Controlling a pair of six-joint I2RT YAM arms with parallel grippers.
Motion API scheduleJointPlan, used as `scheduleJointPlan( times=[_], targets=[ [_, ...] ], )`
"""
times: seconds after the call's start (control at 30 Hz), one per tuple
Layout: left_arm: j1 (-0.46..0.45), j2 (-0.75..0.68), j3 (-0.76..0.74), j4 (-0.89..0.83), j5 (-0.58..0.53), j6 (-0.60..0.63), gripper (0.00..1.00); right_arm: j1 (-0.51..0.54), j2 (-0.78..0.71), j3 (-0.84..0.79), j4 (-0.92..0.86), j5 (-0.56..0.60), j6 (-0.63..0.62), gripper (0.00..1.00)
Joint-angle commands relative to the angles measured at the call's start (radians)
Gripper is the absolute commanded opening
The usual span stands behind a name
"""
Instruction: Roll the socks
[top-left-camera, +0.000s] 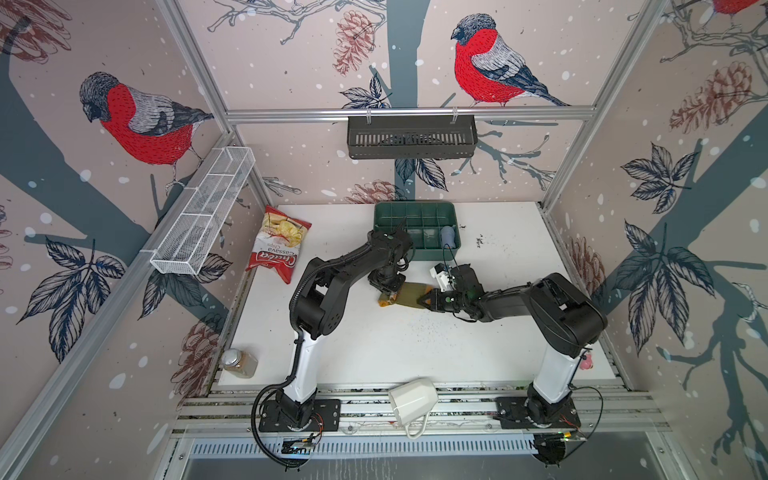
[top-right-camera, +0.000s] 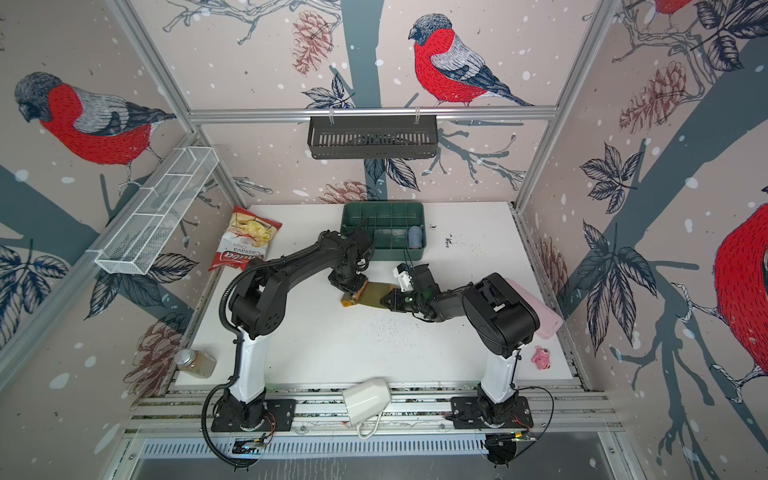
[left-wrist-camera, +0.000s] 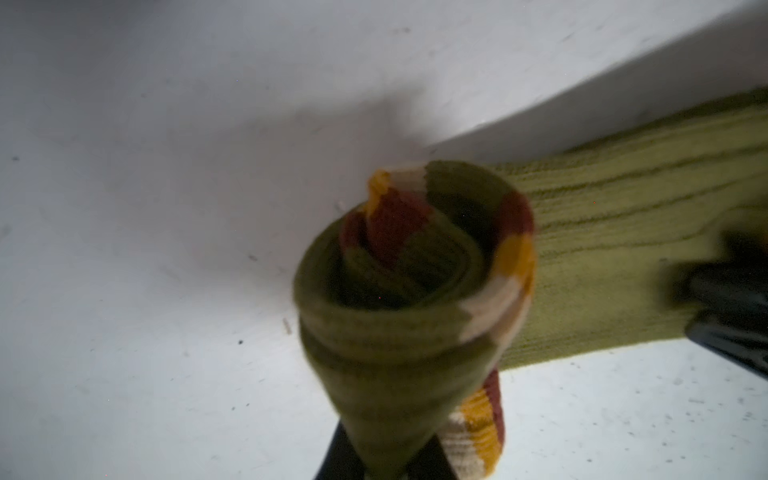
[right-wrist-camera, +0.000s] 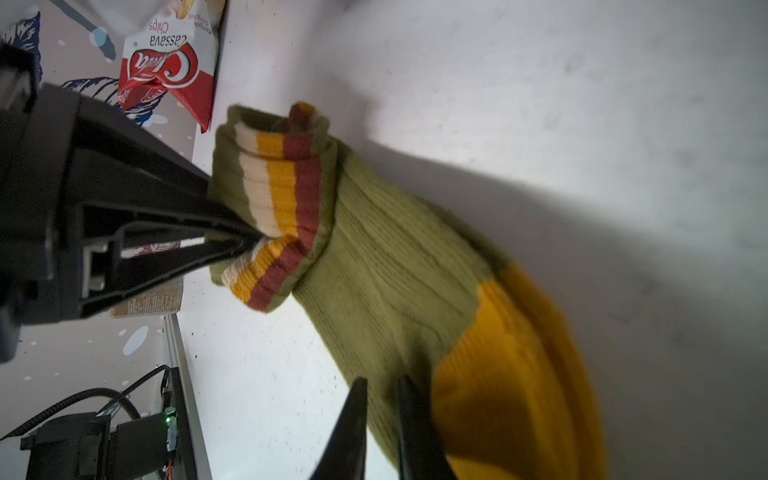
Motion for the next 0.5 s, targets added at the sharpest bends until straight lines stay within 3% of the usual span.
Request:
scheduleJointPlan(
  times=[0.0,0.47],
  targets=[
    [-0.001,0.013,0.013,-0.103,-0.16,0.006,0.01,0.035,0.008,-0.02,-0.055,0.03,0.049,0.18],
    [-0.11,0.107,0.128,-0.186,-0.345,-0.049,0.0,0.095,0.06,-0.032,0.021,0.028,0.115,0.16]
  ],
)
